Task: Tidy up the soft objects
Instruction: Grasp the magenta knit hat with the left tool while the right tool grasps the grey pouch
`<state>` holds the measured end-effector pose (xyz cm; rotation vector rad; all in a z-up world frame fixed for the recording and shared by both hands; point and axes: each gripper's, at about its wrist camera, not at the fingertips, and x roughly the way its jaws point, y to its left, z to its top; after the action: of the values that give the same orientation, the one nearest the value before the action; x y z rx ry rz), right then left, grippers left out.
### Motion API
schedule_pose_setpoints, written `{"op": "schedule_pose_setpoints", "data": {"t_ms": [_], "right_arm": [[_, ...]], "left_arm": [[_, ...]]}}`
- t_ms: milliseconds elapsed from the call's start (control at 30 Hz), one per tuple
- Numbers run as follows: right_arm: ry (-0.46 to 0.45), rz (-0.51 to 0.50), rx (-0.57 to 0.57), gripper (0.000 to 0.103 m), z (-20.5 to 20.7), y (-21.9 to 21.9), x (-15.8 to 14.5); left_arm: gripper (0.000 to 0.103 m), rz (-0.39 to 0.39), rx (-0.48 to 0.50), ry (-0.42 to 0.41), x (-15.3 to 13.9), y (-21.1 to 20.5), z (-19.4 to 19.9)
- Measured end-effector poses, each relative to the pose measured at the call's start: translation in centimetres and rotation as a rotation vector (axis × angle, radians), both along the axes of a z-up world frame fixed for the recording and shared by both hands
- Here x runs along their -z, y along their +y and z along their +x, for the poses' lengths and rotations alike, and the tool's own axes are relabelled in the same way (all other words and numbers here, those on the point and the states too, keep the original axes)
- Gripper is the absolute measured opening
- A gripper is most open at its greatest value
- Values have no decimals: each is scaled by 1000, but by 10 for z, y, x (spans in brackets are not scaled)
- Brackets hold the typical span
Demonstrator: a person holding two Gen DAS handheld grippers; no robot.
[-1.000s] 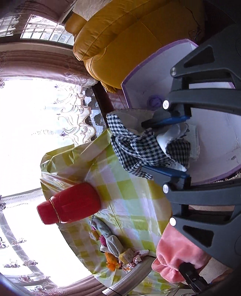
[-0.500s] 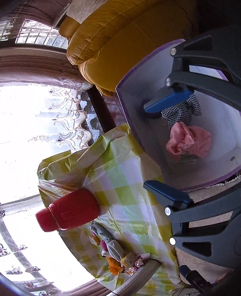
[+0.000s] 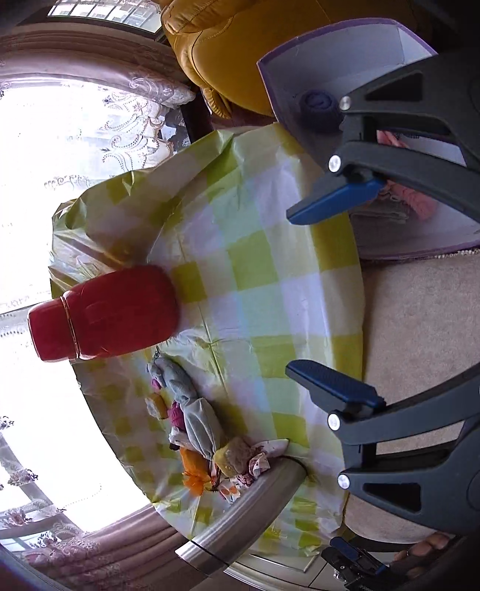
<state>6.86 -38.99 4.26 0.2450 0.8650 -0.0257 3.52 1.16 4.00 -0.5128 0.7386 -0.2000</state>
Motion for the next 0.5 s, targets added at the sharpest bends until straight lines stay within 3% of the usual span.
{"op": "schedule_pose_setpoints", "data": {"t_ms": [500], "right_arm": [[21,91,-186,82,127,101,6]], "left_arm": [[70,-5,-162,-17,8,93,101]]}}
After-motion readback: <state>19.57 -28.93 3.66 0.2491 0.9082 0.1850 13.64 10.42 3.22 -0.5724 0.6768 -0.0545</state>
